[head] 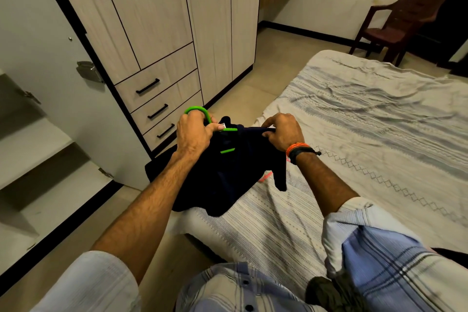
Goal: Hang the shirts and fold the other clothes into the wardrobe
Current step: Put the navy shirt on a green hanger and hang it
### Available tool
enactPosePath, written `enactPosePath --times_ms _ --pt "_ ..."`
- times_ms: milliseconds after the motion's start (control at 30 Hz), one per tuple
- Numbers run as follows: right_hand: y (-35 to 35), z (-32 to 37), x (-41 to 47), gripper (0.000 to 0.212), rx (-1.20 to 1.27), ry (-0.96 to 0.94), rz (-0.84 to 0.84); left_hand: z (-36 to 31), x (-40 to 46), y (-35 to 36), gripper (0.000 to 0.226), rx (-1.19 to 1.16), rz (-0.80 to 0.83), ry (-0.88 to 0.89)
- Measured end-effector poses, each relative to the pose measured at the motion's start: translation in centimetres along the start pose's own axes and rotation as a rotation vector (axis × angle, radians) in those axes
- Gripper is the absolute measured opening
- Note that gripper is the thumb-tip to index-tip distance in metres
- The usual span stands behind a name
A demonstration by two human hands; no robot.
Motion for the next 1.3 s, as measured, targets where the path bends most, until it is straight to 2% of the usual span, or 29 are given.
enactPosePath --times_ms 200,333,400,500,567,667,833,1000,1133,1300 --pt "0.1 -0.2 -0.5 0.017 0.182 -0.039 -0.005 -0.1 0.2 -0.4 0.027 0.054 0.0 0.034" --pt "-1.5 -0.1 -0.8 0.015 0.322 -0.022 -0.164 0.1 0.0 0.2 0.03 0.25 0.033 0.034" --pt "-2.9 1.3 -0.9 0.017 0.404 -0.072 -0.223 0.5 -0.6 1.0 0.031 0.325 0.075 0.022" --pt "-3.4 4.7 -0.9 0.016 0.349 -0.204 -0.157 0.7 -0.8 1.2 0.026 0.277 0.039 0.018" --pt "-2.3 5.4 -0.6 0.019 0.24 -0.213 -0.062 0.8 -0.6 0.7 0.025 0.174 -0.009 -0.006" --pt "-0.5 5.0 -0.8 0.036 0.155 -0.193 0.062 0.5 -0.2 0.4 0.029 0.056 -0.021 -0.024" --pt "0.3 7.5 -1.0 0.058 -0.023 -0.358 0.099 -0.5 -0.3 0.6 0.026 0.014 0.009 0.01" --pt "1.2 5.8 -0.5 0.024 -0.003 -0.325 0.124 -0.3 0.0 0.8 0.029 0.009 0.022 0.0" --pt "1.9 3.6 -0.1 0.032 -0.025 -0.245 0.186 0.2 0.2 0.6 0.028 -0.003 0.021 -0.022" --pt "1.3 5.4 -0.3 0.04 0.055 -0.322 0.174 -0.4 0.4 1.1 0.027 -0.006 0.024 0.013"
Point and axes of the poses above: each hand's wrist, its own x-axis towards the middle knuckle, its own y-axis out of the palm, z = x × y, the point moved 10 cm from there along x, towards the middle knuckle, and after that the axes turned 15 degrees about -x, right-handed, at the moved point
